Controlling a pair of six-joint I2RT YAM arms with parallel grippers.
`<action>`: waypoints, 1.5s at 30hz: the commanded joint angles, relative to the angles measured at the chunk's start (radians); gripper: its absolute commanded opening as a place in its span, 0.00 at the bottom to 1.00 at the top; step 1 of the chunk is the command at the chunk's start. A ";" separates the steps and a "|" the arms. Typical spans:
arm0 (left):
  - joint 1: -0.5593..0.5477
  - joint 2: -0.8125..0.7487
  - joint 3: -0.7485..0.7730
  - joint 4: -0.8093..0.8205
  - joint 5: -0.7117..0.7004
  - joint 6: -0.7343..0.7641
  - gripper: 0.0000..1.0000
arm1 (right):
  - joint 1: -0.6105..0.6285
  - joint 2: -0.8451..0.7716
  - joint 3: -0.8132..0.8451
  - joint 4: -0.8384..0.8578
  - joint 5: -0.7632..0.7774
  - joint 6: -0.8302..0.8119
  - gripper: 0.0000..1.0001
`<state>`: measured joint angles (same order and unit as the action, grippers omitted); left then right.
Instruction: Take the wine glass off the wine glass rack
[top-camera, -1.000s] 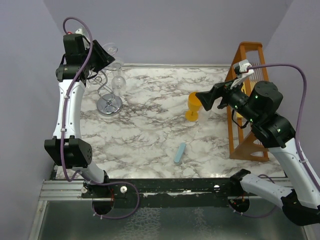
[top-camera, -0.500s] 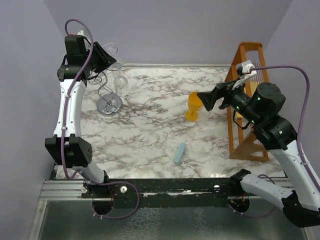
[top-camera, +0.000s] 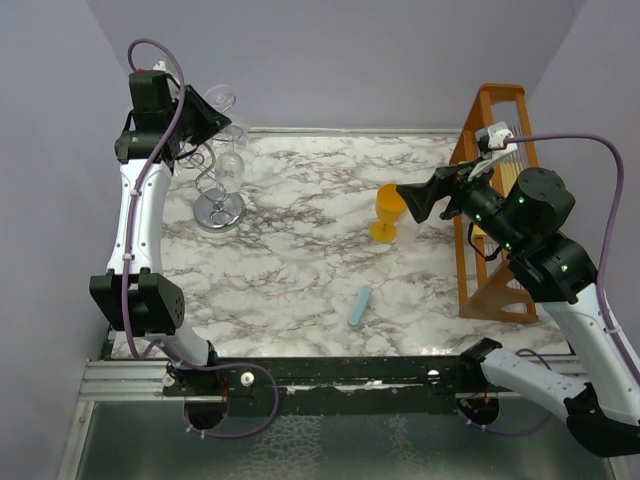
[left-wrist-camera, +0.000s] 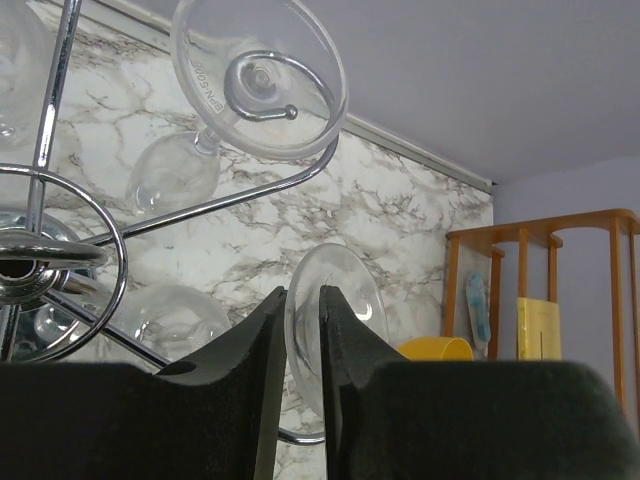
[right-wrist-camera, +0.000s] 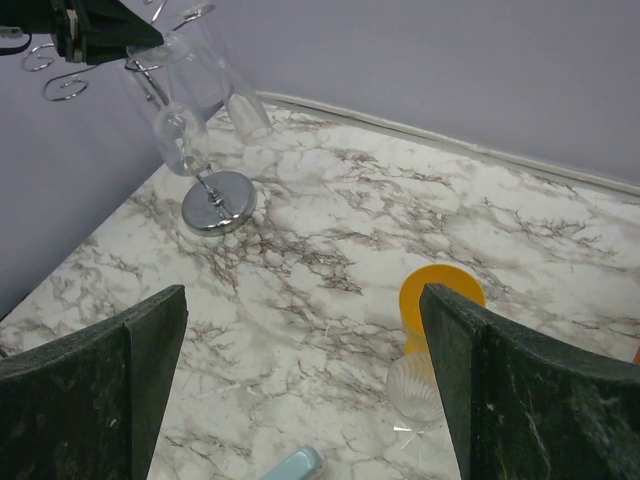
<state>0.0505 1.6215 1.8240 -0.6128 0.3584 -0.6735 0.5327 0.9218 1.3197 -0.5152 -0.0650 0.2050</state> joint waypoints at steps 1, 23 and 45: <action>0.001 -0.038 0.001 0.028 0.016 -0.011 0.19 | 0.000 -0.014 -0.007 0.021 0.025 0.004 1.00; 0.008 -0.109 -0.102 0.220 0.080 -0.190 0.00 | 0.000 -0.041 -0.019 0.024 0.045 0.005 1.00; 0.045 -0.200 -0.158 0.297 0.156 -0.285 0.00 | 0.000 -0.053 -0.018 0.018 0.039 0.013 1.00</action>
<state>0.0738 1.4784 1.6688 -0.3767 0.4801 -0.9466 0.5327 0.8833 1.3067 -0.5152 -0.0395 0.2127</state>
